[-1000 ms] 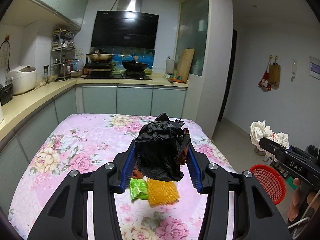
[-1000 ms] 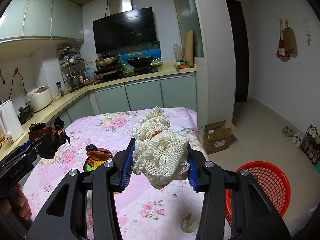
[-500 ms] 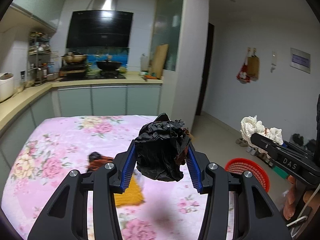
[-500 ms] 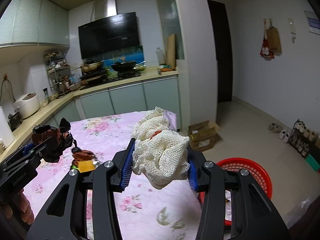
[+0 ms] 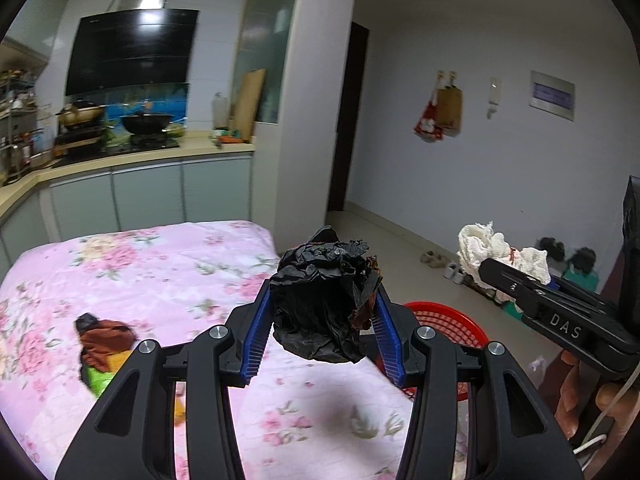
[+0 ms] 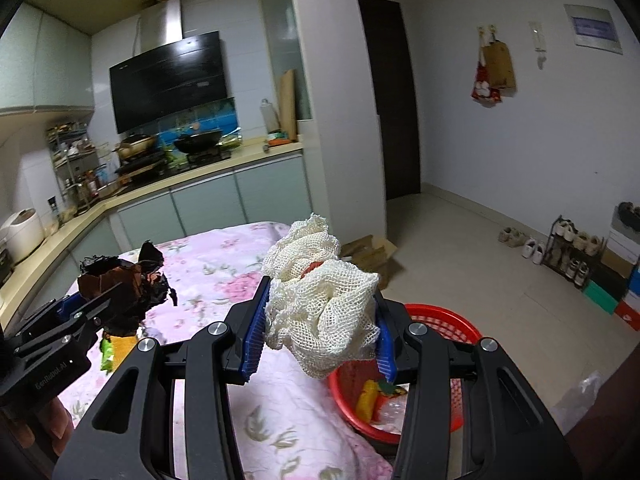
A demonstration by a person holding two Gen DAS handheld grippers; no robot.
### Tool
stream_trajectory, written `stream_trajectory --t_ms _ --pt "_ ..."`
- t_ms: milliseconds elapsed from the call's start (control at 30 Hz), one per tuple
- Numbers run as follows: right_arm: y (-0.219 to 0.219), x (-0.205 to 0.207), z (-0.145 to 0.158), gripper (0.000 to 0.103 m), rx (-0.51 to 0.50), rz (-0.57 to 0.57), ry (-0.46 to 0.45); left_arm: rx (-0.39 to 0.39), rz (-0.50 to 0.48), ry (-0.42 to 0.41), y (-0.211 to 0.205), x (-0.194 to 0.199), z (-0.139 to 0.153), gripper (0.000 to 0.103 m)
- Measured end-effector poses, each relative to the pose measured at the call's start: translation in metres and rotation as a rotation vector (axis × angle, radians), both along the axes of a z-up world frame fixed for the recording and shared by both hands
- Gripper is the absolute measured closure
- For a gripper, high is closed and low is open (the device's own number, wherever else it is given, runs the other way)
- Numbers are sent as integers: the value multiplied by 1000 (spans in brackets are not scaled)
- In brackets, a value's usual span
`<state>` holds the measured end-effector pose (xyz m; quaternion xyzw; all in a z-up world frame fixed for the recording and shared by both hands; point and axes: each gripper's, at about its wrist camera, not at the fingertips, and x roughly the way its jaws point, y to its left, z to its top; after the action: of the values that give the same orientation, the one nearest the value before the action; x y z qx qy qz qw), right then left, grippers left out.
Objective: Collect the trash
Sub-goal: 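Lift the black bag and cream scrubber and carry them over the red wastebasket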
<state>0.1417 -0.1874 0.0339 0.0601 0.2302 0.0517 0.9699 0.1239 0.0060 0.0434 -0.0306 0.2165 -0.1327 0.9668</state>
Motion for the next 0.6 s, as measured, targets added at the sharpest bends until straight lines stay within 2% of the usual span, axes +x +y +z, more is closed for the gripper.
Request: stream_trajectory --t_ms 267,600 --pt "-27 2 -13 59 11 -72 34 13 -90 43 -36 20 -14 58" --pt "-59 14 -37 59 32 -142 112 12 -203 171 -76 54 -50 58"
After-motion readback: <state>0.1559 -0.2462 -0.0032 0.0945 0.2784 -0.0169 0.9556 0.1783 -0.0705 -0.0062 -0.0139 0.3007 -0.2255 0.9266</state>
